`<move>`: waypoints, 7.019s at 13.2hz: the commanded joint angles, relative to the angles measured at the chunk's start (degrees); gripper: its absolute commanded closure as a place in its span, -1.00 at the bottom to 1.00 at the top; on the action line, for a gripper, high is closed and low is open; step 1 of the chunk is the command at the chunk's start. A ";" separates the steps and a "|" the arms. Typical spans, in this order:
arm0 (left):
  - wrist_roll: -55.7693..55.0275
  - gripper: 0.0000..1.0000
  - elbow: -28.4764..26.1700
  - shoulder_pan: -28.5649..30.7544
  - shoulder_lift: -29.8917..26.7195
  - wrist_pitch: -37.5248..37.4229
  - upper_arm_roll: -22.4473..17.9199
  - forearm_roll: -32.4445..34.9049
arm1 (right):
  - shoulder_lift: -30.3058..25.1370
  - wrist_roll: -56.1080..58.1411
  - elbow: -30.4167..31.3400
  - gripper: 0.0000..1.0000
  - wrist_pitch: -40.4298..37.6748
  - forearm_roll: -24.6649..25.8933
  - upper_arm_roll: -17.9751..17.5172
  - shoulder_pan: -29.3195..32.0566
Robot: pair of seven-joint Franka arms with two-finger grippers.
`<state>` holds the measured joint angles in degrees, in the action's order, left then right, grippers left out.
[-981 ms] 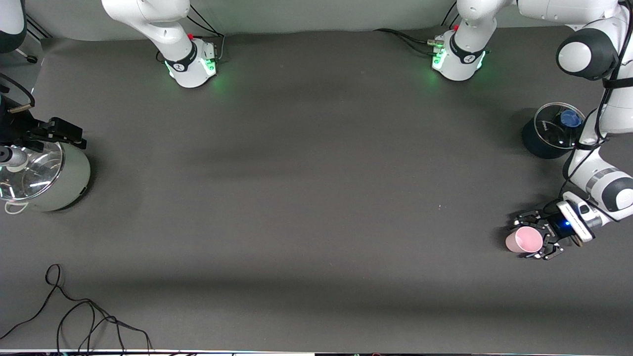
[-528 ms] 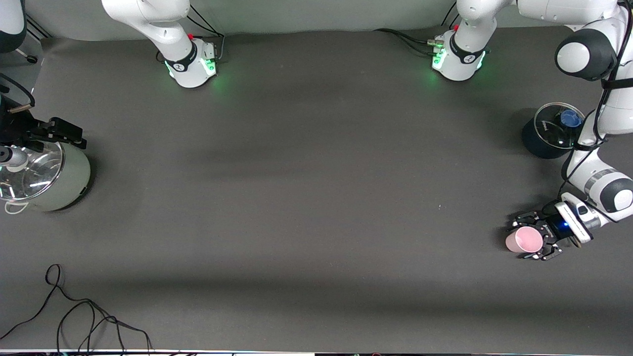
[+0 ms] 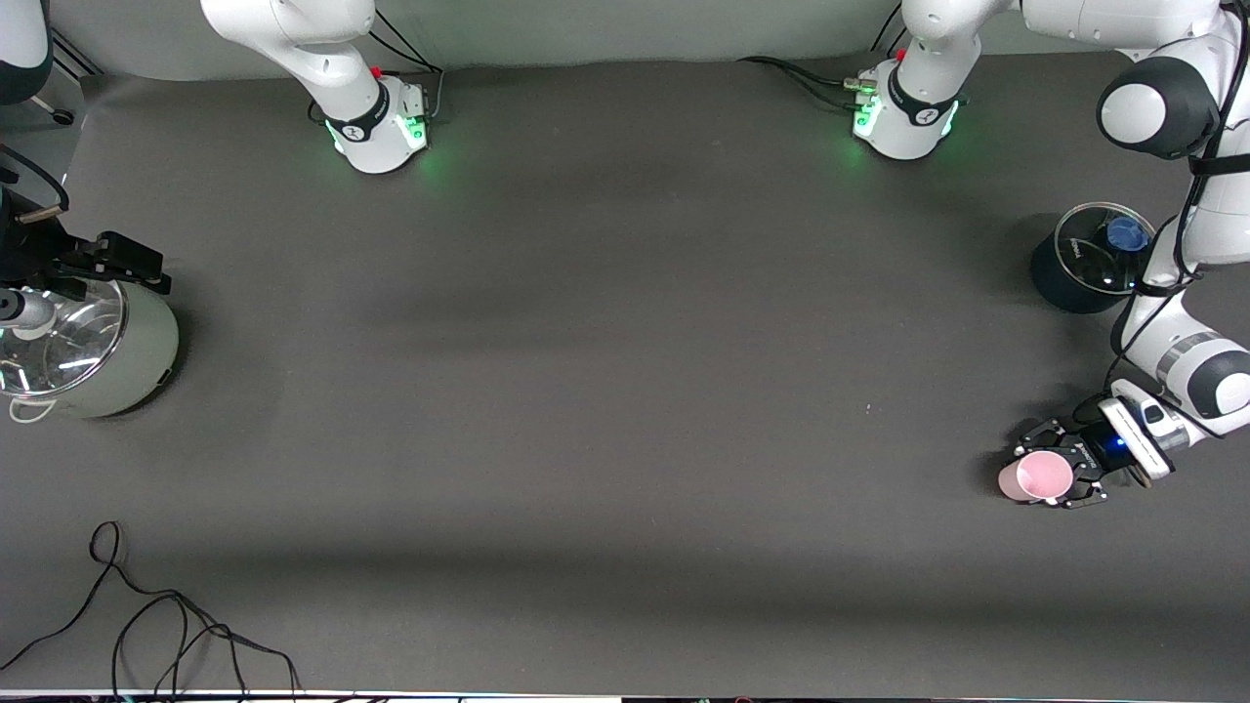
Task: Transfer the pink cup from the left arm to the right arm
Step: 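Close the left gripper around the pink cup's side, then lift the pink cup and carry it to the table's middle, then reach the right gripper toward the cup held by the left gripper, then close the right gripper on the pink cup's rim, then carry the cup away with the right gripper while the left gripper opens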
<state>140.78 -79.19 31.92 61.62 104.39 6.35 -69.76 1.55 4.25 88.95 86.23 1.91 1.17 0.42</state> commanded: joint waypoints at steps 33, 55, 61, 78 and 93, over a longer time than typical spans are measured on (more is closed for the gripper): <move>-26.70 0.58 -27.68 -13.20 -35.87 84.74 72.84 -27.36 | 0.12 -44.09 -6.41 -1.00 -1.07 -16.32 -1.70 -2.78; -26.79 0.57 -27.33 -12.68 -35.87 85.10 72.75 -28.41 | 18.05 -106.29 -22.68 -0.99 13.44 -16.50 -1.79 -36.63; -26.79 0.56 -27.33 -12.50 -35.87 85.19 72.67 -28.50 | 20.77 -106.38 -22.33 -0.99 13.44 -16.15 -1.79 -39.44; -26.79 -0.29 -27.33 -12.41 -35.78 85.10 72.40 -28.41 | 20.25 -101.99 -22.68 1.00 12.47 -16.77 -1.00 -37.08; -29.43 -0.99 -28.90 -2.50 -30.60 82.83 71.70 -27.62 | 13.84 -46.92 -18.30 1.00 -9.68 -15.72 6.79 -21.34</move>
<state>111.94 -106.55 25.98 29.61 189.22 77.42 -97.31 17.13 -51.64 67.04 77.07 -14.39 4.58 -20.93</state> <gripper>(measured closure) 0.004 0.952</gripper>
